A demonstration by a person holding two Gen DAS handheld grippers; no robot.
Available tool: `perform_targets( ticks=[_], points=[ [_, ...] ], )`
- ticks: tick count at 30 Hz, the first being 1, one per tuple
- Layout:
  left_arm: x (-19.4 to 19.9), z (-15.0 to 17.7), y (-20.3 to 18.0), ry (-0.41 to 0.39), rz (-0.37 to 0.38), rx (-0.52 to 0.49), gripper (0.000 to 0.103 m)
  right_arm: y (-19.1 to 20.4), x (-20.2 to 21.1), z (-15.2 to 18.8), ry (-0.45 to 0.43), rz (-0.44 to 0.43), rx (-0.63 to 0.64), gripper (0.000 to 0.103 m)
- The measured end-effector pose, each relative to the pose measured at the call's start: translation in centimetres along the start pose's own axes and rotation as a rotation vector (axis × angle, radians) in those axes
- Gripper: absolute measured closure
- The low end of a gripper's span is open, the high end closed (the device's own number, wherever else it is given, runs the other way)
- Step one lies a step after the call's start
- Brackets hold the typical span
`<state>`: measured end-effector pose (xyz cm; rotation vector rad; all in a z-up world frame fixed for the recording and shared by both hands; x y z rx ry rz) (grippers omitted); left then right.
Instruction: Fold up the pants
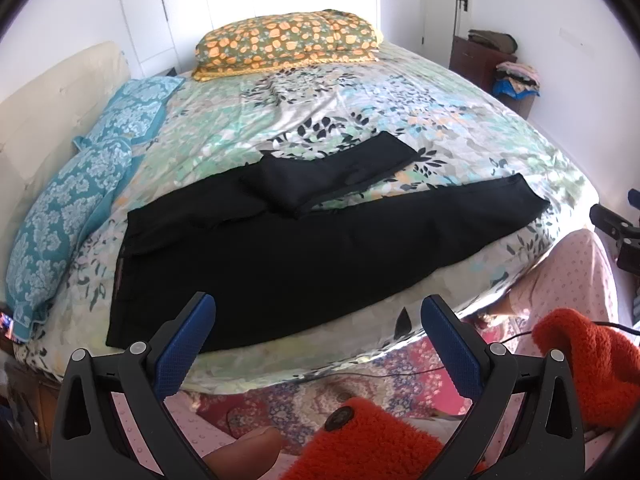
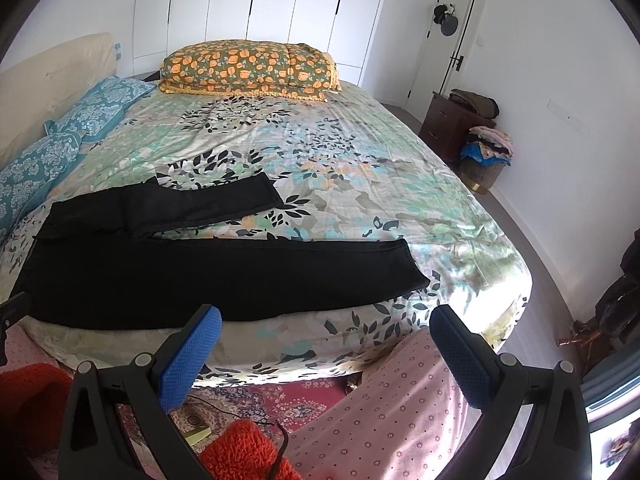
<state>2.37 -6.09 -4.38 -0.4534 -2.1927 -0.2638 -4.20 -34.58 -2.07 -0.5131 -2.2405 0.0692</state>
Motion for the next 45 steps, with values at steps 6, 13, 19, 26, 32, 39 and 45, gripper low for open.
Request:
perform_targets(
  ticks=[6,13,19,26,32,39,45],
  points=[
    [-0.3,0.1,-0.4,0.012,-0.001,-0.024,0.000,0.5,-0.3,0.1,0.008,0.003,0.021,0.000],
    [-0.7,0.6,0.0,0.039,0.000,-0.020,0.000,2.1,-0.4,0.2,0.011,-0.033,0.068,0.000],
    [-0.9,1.4,1.4,0.066,-0.027,0.019,0.000,5.6,0.0,-0.3,-0.007,-0.090,0.154,0.000],
    [-0.2,2.6,4.7,0.081,-0.082,0.125,0.000,11.2,0.7,-1.7,-0.051,-0.193,0.276,0.000],
    [0.1,3.6,7.3,0.096,-0.123,0.209,0.000,15.1,1.4,-1.6,-0.068,-0.287,0.361,0.000],
    [0.1,4.4,9.0,0.110,-0.154,0.265,0.000,17.2,1.1,-1.1,-0.043,-0.387,0.412,0.000],
    [-0.1,4.8,10.0,0.114,-0.147,0.291,0.000,18.9,2.3,-1.0,-0.068,-0.440,0.463,0.000]
  ],
)
Point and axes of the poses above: each gripper's, at about its wrist camera, not at the fingertips, and x roughly against the way its jaws point, y to its left, z to its underside, the point moved 4 cm from there along -x, roughly the way its jaws point, and after that the axes turned 3 degrees about z, right-handed, at the moved point
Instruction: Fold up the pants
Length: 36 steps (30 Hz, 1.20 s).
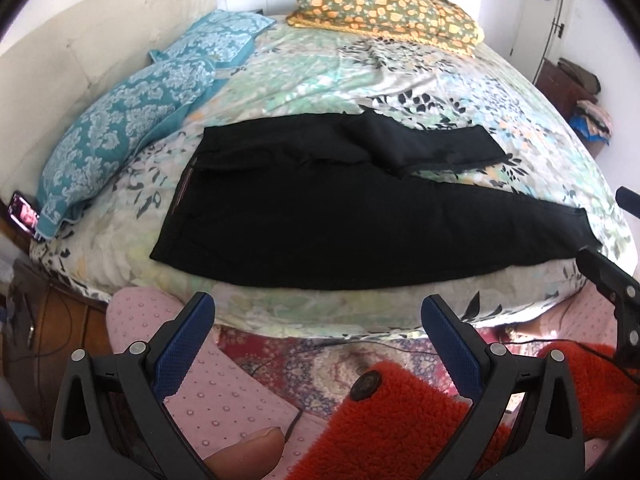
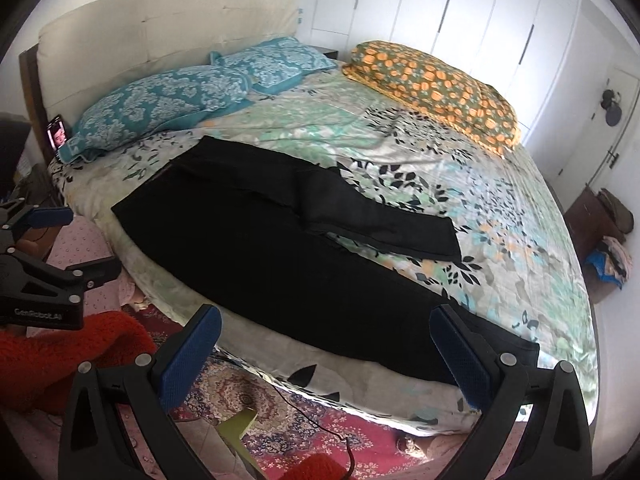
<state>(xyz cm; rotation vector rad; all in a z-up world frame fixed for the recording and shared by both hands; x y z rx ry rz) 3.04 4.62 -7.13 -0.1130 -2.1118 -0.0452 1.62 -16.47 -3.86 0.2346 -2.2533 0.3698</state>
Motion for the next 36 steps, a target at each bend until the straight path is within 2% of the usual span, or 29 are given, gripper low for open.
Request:
perform_targets(
  ticks=[36],
  points=[
    [0.0,0.2,-0.9,0.001,0.007,-0.022,0.000,0.5,0.4,0.3,0.012,-0.023,-0.020,0.000]
  ],
)
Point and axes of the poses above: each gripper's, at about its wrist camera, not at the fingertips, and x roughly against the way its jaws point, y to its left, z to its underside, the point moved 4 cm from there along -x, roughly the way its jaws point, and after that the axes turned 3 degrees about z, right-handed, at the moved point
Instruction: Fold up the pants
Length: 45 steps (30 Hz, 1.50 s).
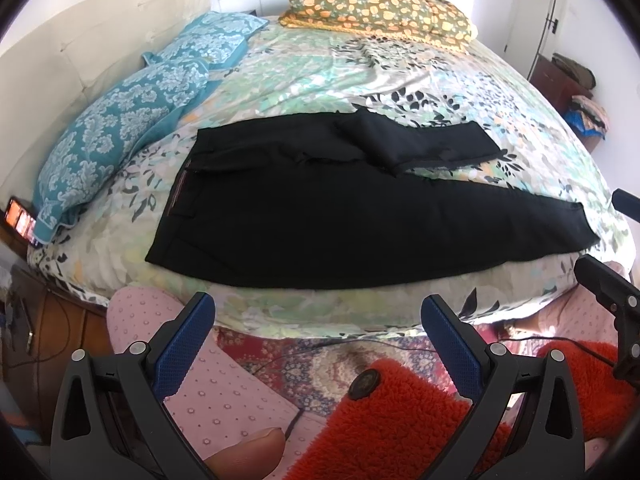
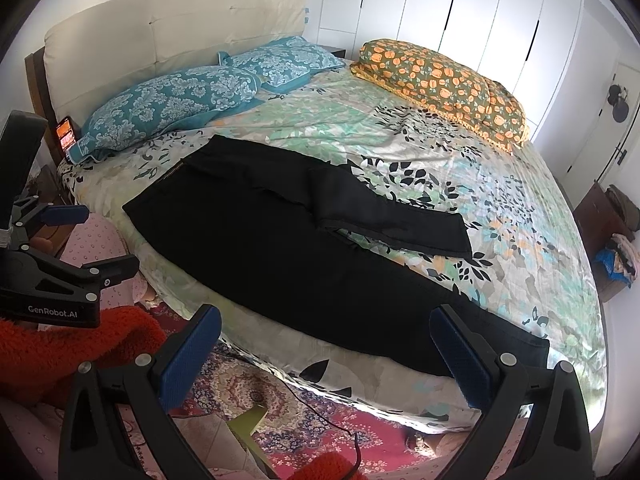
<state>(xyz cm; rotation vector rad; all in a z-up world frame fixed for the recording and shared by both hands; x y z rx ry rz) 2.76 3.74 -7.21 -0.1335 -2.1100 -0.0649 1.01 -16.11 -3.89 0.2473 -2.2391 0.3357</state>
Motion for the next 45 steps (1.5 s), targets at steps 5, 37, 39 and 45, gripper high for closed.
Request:
perform_targets(
  ticks=[5,37,39,45],
  points=[
    [-0.1,0.0,-0.1,0.003,0.001,-0.007,0.000,0.0,-0.1,0.1,0.004,-0.004,-0.005,0.000],
    [0.2,-0.3,-2.8,-0.004,0.011,-0.124,0.000,-2.4,0.0,1.7,0.011,-0.001,-0.079,0.000],
    [0.3,-0.3,-3.0,-0.005,0.011,-0.132,0.000,-2.8,0.0,1.9,0.013,-0.003,-0.090,0.000],
    [0.4,-0.3,-3.6,-0.004,0.005,-0.150,0.000,-3.2,-0.1,2.2,0.014,-0.007,-0.104,0.000]
  ],
)
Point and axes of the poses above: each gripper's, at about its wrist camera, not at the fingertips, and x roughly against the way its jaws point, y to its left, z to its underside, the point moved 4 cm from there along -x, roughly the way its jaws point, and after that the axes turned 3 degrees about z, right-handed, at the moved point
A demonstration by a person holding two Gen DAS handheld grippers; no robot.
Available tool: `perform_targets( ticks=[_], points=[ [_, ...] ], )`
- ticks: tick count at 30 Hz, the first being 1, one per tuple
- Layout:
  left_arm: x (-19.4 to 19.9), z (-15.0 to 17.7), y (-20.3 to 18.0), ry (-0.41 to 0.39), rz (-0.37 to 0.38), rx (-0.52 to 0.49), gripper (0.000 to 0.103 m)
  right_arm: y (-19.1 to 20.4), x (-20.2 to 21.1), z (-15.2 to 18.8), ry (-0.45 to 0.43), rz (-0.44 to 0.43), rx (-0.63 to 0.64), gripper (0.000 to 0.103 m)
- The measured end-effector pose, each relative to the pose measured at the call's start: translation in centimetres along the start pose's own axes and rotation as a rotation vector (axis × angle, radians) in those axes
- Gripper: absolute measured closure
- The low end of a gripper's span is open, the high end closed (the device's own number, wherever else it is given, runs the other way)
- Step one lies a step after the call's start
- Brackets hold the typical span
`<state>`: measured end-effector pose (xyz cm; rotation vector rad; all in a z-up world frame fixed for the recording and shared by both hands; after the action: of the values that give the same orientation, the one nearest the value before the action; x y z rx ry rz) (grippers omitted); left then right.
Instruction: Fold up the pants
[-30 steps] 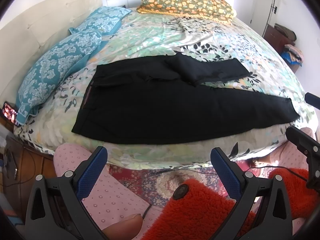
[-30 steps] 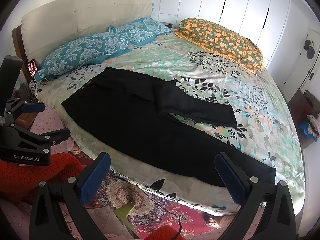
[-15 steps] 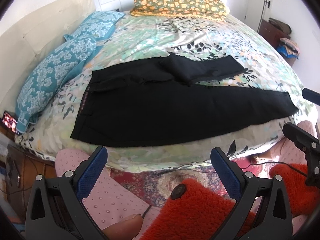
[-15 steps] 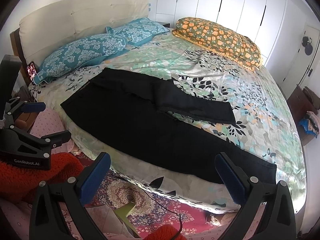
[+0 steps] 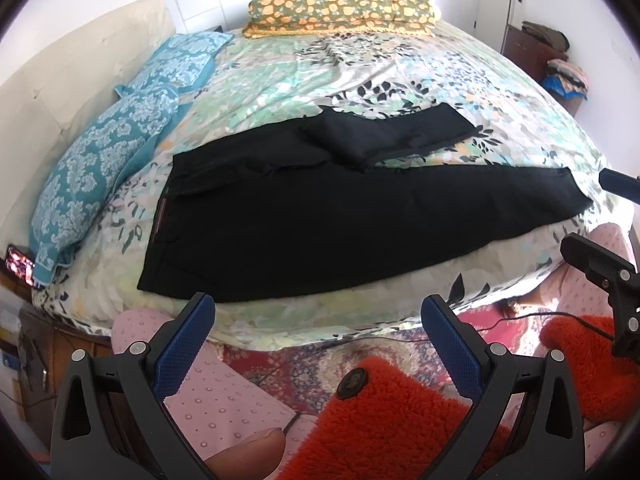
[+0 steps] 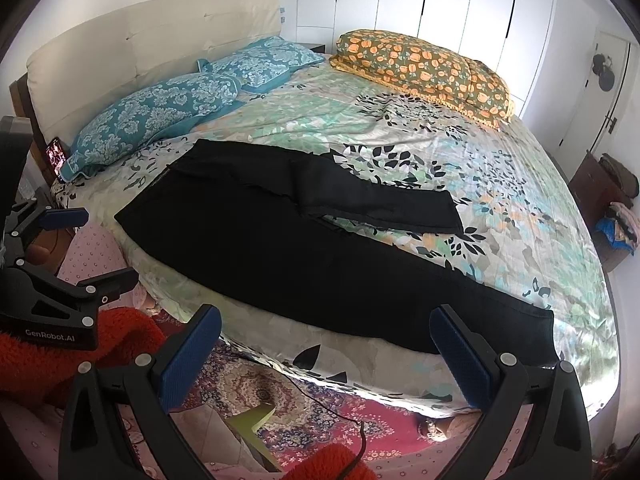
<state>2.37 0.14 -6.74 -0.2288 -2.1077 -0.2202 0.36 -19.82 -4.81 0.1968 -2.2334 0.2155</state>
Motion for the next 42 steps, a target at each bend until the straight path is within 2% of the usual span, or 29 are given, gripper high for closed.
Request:
perform_targets(
  ticks=[13,20,26,32,36,38,42],
  points=[
    [-0.1,-0.4,-1.4,0.004,0.000,-0.055,0.000,-1.3,-0.5,0.6,0.012,0.005,-0.034,0.000],
    [-0.3,-0.8,-2.5,0.002,0.023,-0.090,0.000,-2.3,-0.6,0.8,0.023,0.024,-0.059,0.000],
    [-0.9,-1.6,-4.1,0.010,0.048,-0.140,0.000,-5.1,-0.7,1.9,0.044,0.078,-0.135,0.000],
    [-0.6,-2.3,-6.5,-0.020,0.071,-0.235,0.000,-8.7,-0.3,2.8,0.058,0.130,-0.245,0.000],
    [-0.4,-2.8,-7.7,-0.042,0.084,-0.285,0.000,-11.2,0.5,3.6,0.056,0.219,-0.300,0.000],
    [-0.5,-3.1,-7.9,-0.047,0.090,-0.288,0.000,-12.7,0.7,4.0,0.060,0.261,-0.346,0.000],
    [-0.5,-3.5,-8.1,-0.061,0.098,-0.285,0.000,-14.2,0.7,4.4,0.077,0.289,-0.407,0.000]
  ],
)
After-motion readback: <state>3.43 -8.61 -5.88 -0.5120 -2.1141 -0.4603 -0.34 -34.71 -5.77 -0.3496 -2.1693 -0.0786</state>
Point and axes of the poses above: each gripper's, at about its wrist camera, not at the fingertips, and x roughly against the way its jaws point, y to its left, z to its underside, the point moved 4 cm from there along -x, roughly the way its jaws point, and after that the axes turned 3 degrees about z, right-handed, at the moved point
